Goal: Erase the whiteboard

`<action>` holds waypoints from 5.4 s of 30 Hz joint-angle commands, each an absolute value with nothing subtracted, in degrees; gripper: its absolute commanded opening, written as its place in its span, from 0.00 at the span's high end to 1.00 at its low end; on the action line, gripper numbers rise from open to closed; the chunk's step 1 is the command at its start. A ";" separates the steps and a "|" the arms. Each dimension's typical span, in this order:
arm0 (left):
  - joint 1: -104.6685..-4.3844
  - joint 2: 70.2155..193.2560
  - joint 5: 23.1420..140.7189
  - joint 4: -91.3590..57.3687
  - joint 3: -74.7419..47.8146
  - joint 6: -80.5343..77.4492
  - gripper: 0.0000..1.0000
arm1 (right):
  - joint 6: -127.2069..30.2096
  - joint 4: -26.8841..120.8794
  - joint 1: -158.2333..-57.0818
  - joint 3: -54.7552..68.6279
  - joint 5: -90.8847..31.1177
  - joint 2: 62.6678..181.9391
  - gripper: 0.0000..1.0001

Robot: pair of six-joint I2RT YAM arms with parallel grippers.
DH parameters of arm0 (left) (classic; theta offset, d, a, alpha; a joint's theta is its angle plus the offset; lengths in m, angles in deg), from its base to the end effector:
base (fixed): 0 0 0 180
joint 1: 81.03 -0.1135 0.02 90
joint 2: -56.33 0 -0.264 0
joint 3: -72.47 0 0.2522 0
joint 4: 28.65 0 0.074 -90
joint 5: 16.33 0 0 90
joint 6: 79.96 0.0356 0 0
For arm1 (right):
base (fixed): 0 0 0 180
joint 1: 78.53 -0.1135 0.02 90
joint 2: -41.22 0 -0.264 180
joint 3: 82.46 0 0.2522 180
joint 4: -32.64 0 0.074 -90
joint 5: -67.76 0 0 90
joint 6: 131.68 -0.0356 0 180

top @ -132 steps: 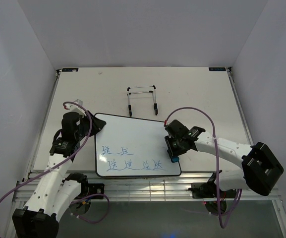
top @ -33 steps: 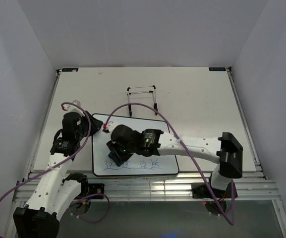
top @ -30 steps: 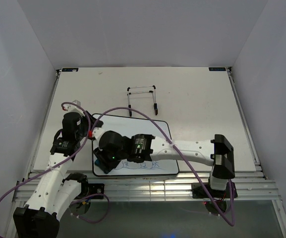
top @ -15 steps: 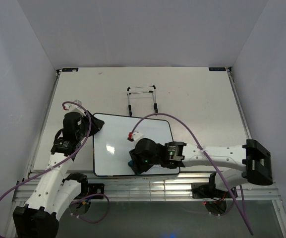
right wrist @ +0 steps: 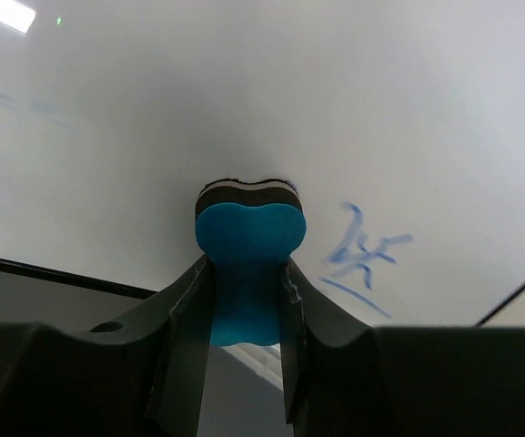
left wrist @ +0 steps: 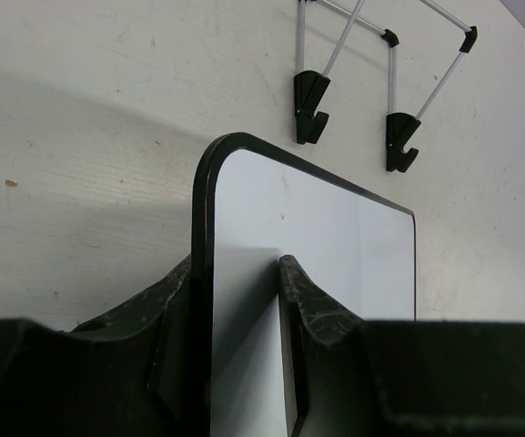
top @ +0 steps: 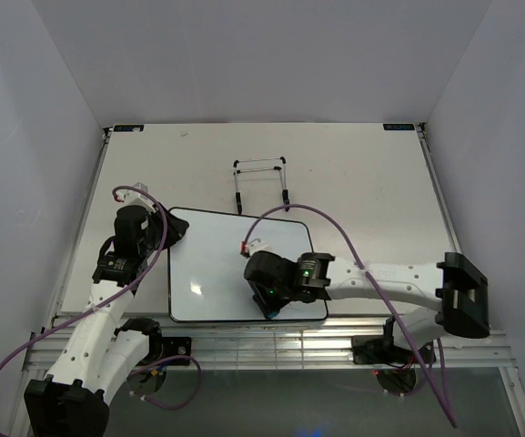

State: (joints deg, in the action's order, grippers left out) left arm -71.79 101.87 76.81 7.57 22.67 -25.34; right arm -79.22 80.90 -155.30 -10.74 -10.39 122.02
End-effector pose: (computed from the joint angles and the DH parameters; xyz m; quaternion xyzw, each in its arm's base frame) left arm 0.1769 -0.0308 0.2627 -0.1847 0.8545 -0.2063 0.4395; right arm 0.0725 0.2763 0.2427 -0.2931 0.9089 0.1812 0.2349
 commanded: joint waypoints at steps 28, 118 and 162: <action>-71.36 100.63 70.42 6.82 20.65 -21.52 1.00 | -84.40 72.94 -140.41 -47.16 -19.42 99.78 0.92; -67.23 93.50 73.58 12.53 14.67 -19.32 1.00 | -54.34 81.40 -92.69 -14.20 -18.54 128.05 0.84; -80.50 116.00 110.74 -2.05 6.41 -40.93 1.00 | -53.81 86.31 -91.01 -14.38 -20.04 98.27 0.10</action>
